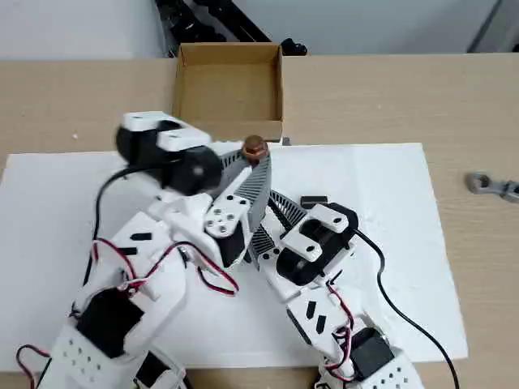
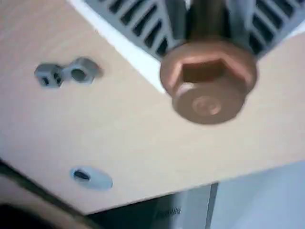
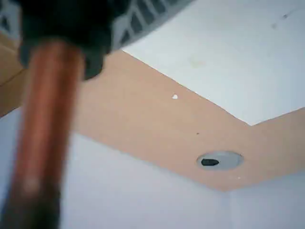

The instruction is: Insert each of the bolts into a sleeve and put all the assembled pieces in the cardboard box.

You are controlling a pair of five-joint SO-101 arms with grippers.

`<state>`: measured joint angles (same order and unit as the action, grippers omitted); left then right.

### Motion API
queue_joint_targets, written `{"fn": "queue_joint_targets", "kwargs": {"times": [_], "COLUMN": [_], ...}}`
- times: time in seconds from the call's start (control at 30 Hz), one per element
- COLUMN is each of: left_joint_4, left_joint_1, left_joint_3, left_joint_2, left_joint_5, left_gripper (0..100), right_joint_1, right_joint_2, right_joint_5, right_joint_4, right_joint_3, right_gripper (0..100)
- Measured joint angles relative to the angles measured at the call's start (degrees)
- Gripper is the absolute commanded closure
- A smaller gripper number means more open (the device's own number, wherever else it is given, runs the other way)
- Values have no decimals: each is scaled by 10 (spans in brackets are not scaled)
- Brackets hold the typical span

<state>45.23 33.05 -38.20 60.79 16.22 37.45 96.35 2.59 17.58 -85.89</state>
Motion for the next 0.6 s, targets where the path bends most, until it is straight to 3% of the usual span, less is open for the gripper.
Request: {"fn": "queue_joint_targets", "kwargs": {"times": [0.4,0.6], "left_joint_4": [-1,-42], "left_joint_1": [-40,-41], "left_joint_3": [-3,-33], "left_joint_2": [0,0], "left_joint_5": [0,0], "left_gripper": [995,995], "right_joint_1": [0,0], "right_joint_2": [0,0], "right_joint_5": [0,0], "right_joint_4": [0,0], "right_joint_3": [0,0], "right_gripper": [994,994]}}
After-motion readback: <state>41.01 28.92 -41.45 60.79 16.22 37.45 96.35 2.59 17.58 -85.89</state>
